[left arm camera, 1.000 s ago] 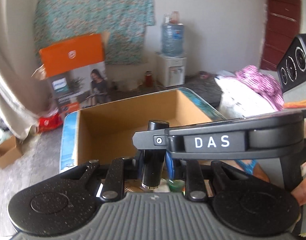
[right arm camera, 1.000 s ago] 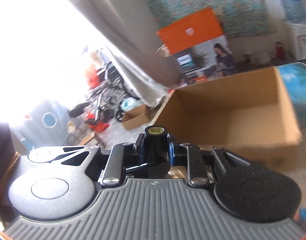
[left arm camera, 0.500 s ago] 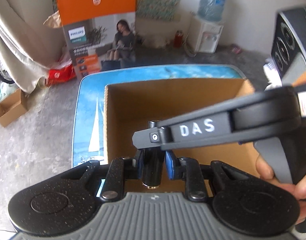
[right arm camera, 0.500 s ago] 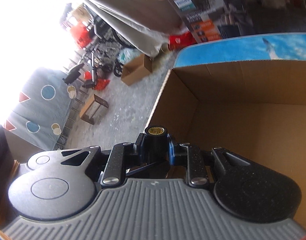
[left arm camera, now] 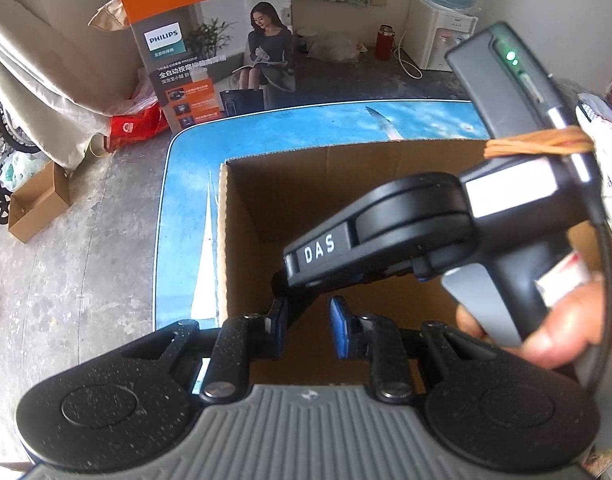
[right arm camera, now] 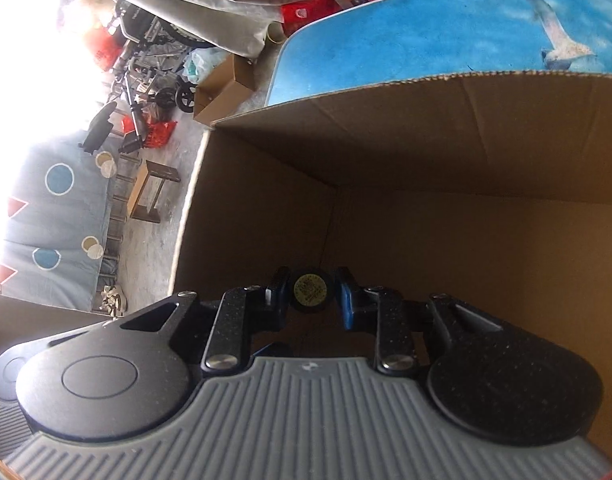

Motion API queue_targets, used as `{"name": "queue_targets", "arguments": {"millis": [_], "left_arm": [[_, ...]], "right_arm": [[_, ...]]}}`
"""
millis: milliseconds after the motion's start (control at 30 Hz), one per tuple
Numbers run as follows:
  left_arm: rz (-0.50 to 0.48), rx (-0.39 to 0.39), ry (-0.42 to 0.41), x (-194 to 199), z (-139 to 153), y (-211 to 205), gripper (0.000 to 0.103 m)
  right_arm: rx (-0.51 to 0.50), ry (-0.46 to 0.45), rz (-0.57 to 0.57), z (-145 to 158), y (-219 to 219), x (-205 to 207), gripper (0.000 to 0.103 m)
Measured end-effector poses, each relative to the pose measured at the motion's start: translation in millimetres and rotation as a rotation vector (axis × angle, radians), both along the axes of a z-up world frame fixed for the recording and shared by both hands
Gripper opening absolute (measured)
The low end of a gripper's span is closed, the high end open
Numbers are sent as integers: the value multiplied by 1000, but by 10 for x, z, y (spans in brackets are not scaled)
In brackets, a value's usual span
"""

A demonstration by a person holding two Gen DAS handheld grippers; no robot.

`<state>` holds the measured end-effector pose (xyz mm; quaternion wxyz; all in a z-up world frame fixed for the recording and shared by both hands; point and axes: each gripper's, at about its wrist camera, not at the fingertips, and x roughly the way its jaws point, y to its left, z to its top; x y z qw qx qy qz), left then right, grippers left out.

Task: Organize rigid objects
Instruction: 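Carry the flashlight into the cardboard box and open the right tool, then move the open right tool back to the pink cup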

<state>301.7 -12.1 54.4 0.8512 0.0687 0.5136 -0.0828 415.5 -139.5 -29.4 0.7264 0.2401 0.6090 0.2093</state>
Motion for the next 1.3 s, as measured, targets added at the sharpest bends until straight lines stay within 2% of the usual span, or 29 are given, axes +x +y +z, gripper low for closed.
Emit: {"name": "queue_targets", "arguments": {"millis": [133, 200, 300, 500, 733, 833, 900, 1067, 1167, 1300], "left_arm": [[4, -7, -12, -5, 19, 10, 25], [2, -8, -21, -25, 36, 8, 27], [4, -11, -39, -61, 78, 6, 28], [5, -31, -77, -186, 230, 3, 34], [-4, -86, -157, -570, 556, 66, 52], [-12, -127, -201, -828, 712, 148, 62], [-19, -151, -235, -1025, 796, 203, 70], [-71, -205, -321, -1607, 828, 262, 78], [-127, -261, -335, -1928, 731, 249, 87], [-179, -269, -313, -2240, 488, 89, 88]], "right_arm": [[32, -9, -34, -60, -34, 129, 31], [41, -24, -55, -61, -73, 160, 44], [57, -55, -80, -29, -131, 164, 51], [74, -107, -118, 112, -177, 136, 53], [127, -224, -153, 659, -454, -295, 53], [146, -287, -170, 947, -630, -652, 53], [153, -335, -187, 1162, -826, -1043, 53], [177, -460, -227, 1525, -1231, -2019, 53], [180, -505, -262, 1531, -1446, -2572, 53], [148, -505, -321, 1285, -1650, -3180, 53]]}}
